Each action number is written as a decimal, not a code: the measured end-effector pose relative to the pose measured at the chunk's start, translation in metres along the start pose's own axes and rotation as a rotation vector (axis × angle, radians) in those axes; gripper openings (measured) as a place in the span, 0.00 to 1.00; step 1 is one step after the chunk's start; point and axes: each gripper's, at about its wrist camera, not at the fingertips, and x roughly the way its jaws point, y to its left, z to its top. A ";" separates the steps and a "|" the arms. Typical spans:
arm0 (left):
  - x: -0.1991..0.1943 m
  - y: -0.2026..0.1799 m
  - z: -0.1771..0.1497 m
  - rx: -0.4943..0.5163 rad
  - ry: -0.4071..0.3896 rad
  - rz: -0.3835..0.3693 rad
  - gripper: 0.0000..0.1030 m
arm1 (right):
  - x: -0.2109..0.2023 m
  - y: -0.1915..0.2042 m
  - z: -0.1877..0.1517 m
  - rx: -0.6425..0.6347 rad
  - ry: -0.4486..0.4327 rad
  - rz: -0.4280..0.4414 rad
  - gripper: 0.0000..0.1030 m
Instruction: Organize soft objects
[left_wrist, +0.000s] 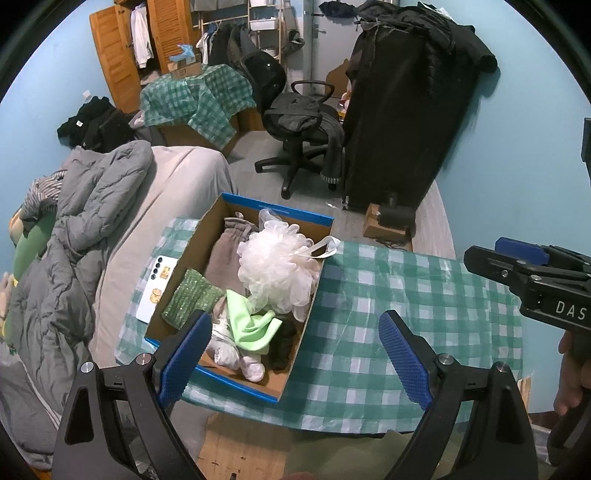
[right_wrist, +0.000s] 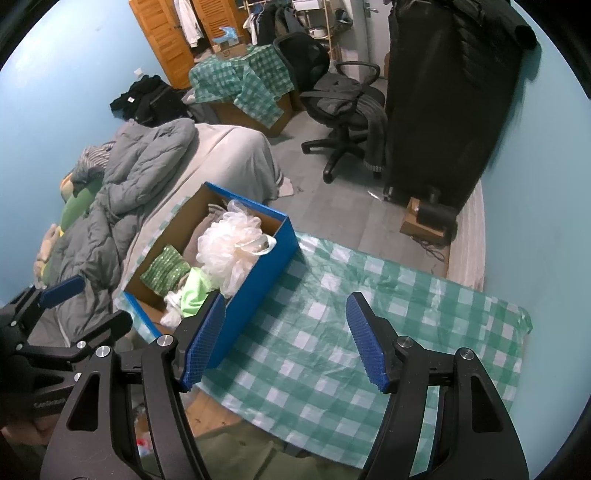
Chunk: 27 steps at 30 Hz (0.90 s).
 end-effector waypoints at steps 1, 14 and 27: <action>0.001 0.000 0.000 0.000 0.000 0.000 0.90 | -0.001 -0.001 -0.001 0.000 0.000 0.000 0.66; 0.002 -0.001 0.002 0.012 0.001 -0.002 0.90 | -0.003 -0.013 -0.001 0.014 -0.005 -0.008 0.66; 0.004 -0.001 0.005 0.013 -0.004 -0.002 0.90 | -0.001 -0.007 0.005 0.026 -0.002 -0.016 0.66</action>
